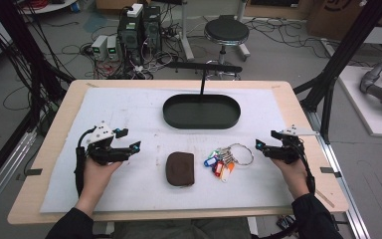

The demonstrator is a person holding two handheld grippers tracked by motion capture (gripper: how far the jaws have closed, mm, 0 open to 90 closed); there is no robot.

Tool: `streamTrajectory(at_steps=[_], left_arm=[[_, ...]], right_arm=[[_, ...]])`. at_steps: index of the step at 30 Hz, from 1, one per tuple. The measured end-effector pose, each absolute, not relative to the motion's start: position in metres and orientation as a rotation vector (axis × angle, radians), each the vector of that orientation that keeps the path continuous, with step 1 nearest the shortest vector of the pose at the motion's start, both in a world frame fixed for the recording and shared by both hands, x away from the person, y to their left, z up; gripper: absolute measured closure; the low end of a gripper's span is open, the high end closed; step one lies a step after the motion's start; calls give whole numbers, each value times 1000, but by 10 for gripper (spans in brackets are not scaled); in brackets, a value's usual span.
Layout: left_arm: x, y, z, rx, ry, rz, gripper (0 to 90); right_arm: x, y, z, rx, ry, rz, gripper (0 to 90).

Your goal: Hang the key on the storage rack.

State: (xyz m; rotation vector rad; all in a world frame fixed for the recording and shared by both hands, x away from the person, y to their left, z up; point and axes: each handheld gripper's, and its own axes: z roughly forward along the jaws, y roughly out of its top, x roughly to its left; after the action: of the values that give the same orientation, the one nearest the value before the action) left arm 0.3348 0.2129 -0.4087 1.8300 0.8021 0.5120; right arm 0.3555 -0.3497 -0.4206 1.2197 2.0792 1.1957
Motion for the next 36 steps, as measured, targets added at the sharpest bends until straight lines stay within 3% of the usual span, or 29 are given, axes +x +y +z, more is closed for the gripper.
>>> streamTrajectory(at_steps=[16, 27, 36], left_arm=[[338, 209, -411, 1850, 825, 532, 300], [339, 202, -412, 1894, 818, 539, 300], [338, 200, -414, 1909, 818, 536, 300]], right_arm=[[352, -356, -422, 1229, 2087, 1183, 217], [353, -350, -429, 1220, 2155, 1153, 289], [358, -343, -439, 1251, 2234, 1126, 453]])
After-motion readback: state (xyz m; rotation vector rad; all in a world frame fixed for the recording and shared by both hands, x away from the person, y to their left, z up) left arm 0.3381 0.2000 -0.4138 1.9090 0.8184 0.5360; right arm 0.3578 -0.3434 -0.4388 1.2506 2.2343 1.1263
